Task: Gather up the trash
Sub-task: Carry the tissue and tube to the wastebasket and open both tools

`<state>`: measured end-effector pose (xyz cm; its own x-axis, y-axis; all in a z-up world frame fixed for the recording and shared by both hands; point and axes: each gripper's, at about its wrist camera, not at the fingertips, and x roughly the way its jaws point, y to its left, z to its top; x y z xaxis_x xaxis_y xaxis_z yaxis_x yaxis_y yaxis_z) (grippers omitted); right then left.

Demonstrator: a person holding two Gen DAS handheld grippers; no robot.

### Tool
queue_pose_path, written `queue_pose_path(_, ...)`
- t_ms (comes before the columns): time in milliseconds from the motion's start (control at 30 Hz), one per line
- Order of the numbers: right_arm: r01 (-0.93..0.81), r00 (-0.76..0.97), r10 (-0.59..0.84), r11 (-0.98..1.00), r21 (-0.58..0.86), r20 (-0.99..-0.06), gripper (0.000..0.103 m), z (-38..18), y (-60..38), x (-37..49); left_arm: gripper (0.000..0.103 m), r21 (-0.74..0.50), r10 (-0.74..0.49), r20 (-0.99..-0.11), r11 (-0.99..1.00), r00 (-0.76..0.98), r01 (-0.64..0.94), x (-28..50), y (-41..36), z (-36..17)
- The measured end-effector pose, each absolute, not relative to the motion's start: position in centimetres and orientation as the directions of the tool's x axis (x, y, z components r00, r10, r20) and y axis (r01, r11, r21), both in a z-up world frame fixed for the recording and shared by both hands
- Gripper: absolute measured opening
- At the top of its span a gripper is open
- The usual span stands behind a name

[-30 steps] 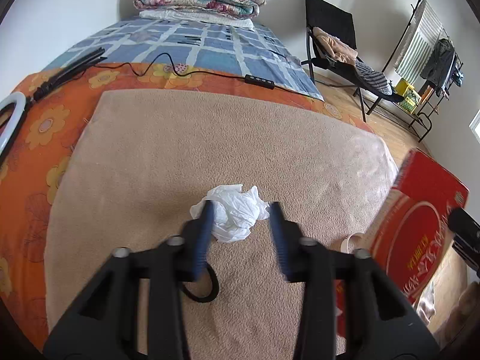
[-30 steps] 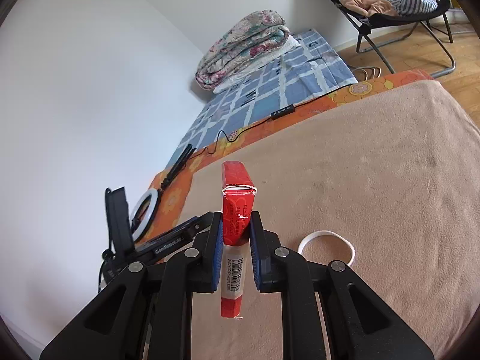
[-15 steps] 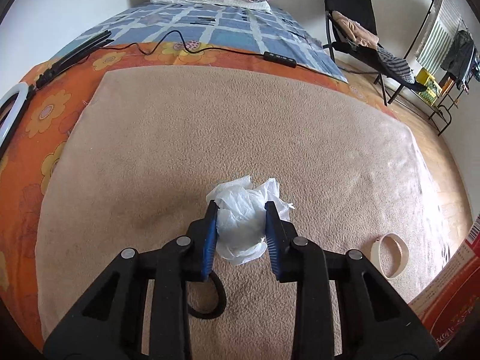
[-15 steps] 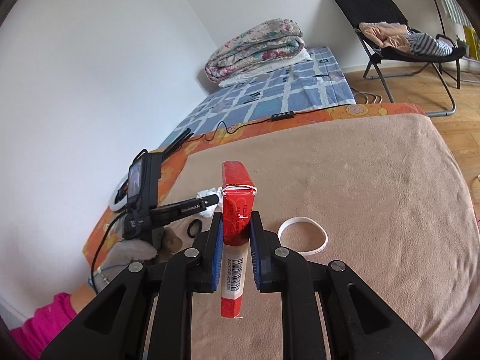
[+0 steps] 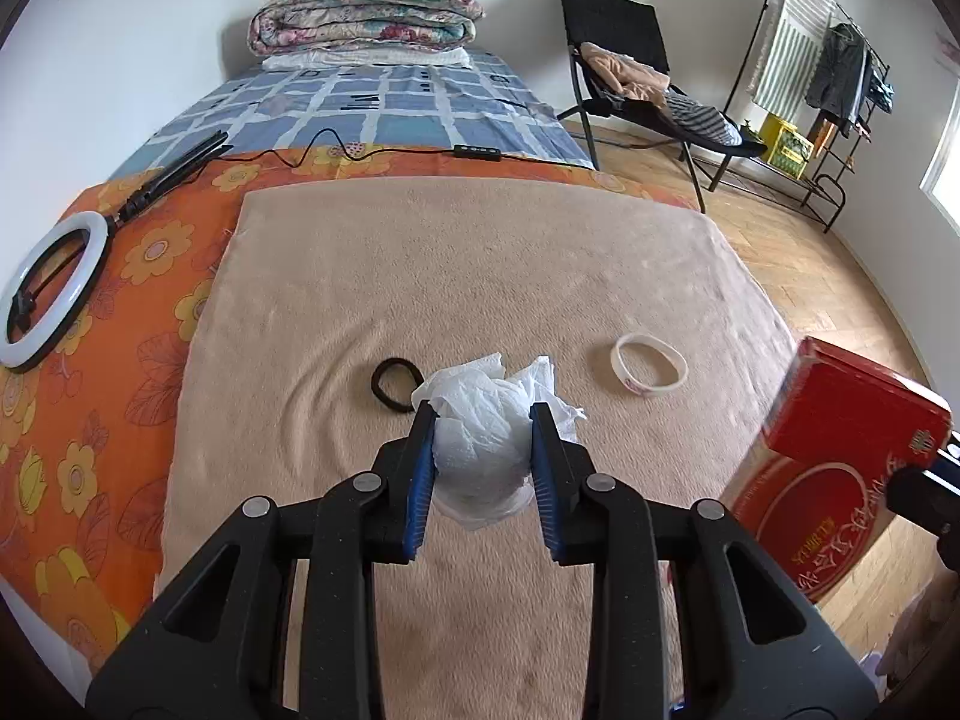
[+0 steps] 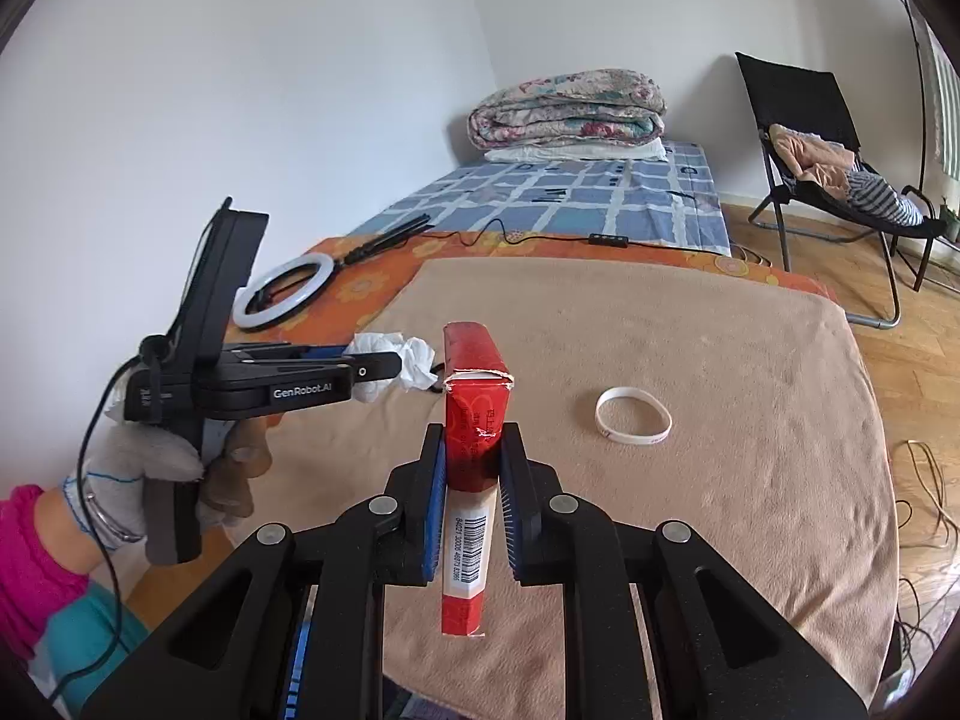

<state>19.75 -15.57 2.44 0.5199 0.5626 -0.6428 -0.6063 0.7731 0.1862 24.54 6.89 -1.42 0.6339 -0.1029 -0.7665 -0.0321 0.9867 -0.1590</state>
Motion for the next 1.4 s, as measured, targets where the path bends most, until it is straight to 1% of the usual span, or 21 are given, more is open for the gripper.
queue_pose_path(233, -0.652, 0.507, 0.552, 0.748, 0.125, -0.661, 0.015, 2.6, -15.1, 14.0, 0.029, -0.164, -0.143, -0.763, 0.986, 0.631, 0.026, 16.7, 5.0, -0.2)
queue_pose_path(400, -0.675, 0.498, 0.547, 0.732, 0.096, -0.673, 0.015, 2.2, -14.9, 10.6, 0.029, -0.185, -0.172, -0.774, 0.982, 0.610, 0.043, 12.0, 3.9, -1.0)
queue_pose_path(600, -0.685, 0.464, 0.549, 0.720, 0.112, -0.696, 0.015, 0.9, -15.0, 7.8, 0.029, -0.191, -0.185, -0.795, 0.980, 0.578, 0.052, 8.3, 2.9, -2.7)
queue_pose_path(1033, -0.652, 0.415, 0.508, 0.745, 0.143, -0.755, 0.015, -3.3, -16.0, 4.7, 0.029, -0.177, -0.185, -0.842, 0.982, 0.507, 0.065, 4.6, 2.0, -6.8)
queue_pose_path(1267, -0.631, 0.395, 0.474, 0.762, 0.142, -0.787, 0.015, -5.4, -16.3, 4.2, 0.030, -0.132, -0.164, -0.850, 0.986, 0.500, 0.100, 3.9, 0.8, -7.6)
queue_pose_path(1333, -0.621, 0.393, 0.463, 0.771, 0.142, -0.794, 0.016, -5.9, -16.4, 4.3, 0.036, -0.124, -0.160, -0.849, 0.987, 0.503, 0.106, 3.8, 0.6, -7.6)
queue_pose_path(1400, -0.614, 0.389, 0.454, 0.776, 0.142, -0.801, 0.016, -6.4, -16.5, 4.2, 0.039, -0.120, -0.161, -0.851, 0.986, 0.500, 0.112, 3.9, 0.5, -7.7)
